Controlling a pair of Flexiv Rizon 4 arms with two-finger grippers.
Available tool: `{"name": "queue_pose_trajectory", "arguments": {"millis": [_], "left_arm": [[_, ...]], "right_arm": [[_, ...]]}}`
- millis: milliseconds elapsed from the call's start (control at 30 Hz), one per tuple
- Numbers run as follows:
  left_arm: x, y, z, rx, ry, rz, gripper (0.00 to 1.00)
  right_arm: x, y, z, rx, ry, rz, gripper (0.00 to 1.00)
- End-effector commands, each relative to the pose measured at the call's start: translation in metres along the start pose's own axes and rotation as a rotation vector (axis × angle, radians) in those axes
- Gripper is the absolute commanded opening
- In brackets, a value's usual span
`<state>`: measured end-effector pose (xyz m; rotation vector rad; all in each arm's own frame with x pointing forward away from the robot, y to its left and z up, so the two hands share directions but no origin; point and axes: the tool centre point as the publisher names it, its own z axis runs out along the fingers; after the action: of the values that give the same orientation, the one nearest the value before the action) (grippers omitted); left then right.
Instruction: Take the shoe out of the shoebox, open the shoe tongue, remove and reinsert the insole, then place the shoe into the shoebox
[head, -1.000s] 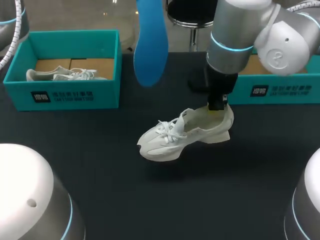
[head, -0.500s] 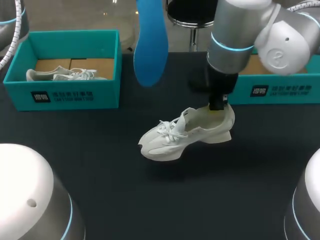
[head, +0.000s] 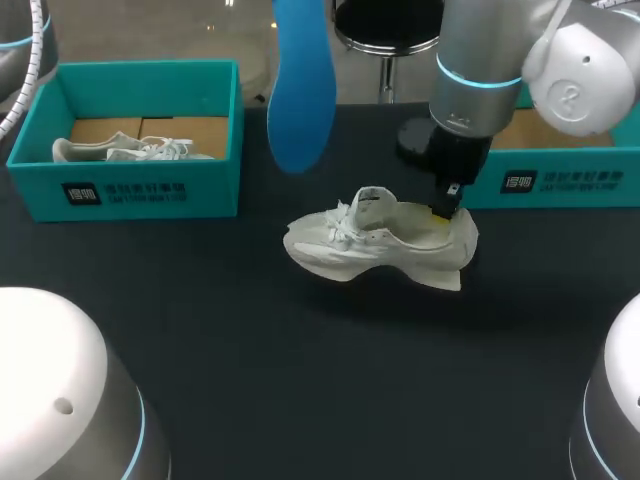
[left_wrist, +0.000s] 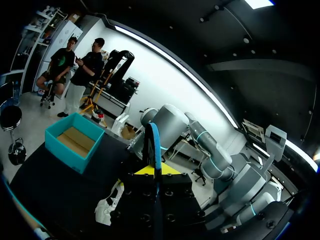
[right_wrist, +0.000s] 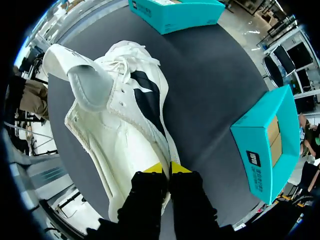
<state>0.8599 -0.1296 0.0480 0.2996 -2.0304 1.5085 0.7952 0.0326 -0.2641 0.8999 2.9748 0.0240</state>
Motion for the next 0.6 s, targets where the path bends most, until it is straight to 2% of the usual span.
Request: {"name": "queue_pose_trajectory", "arguments": {"millis": [33, 167, 233, 600], "left_arm": [[-0.0010, -0.0004, -0.0002, -0.002, 0.002, 0.001, 0.00], [-0.0010, -0.0004, -0.0002, -0.002, 0.002, 0.001, 0.00], [-0.0010, -0.0004, -0.0002, -0.002, 0.002, 0.001, 0.00], [-0.0010, -0.0004, -0.0002, -0.002, 0.002, 0.001, 0.00]], "right_arm": [[0.0021, -0.0091, 0.0097, 0.024, 0.081, 0.448, 0.00], [0.0045, -0.0100, 0.0148, 0.050, 0.085, 0.452, 0.00], [0.0079, -0.0033, 0.0172, 0.091, 0.157, 0.365, 0.00], [0.0079, -0.0033, 0.0172, 0.091, 0.157, 0.365, 0.00]]}}
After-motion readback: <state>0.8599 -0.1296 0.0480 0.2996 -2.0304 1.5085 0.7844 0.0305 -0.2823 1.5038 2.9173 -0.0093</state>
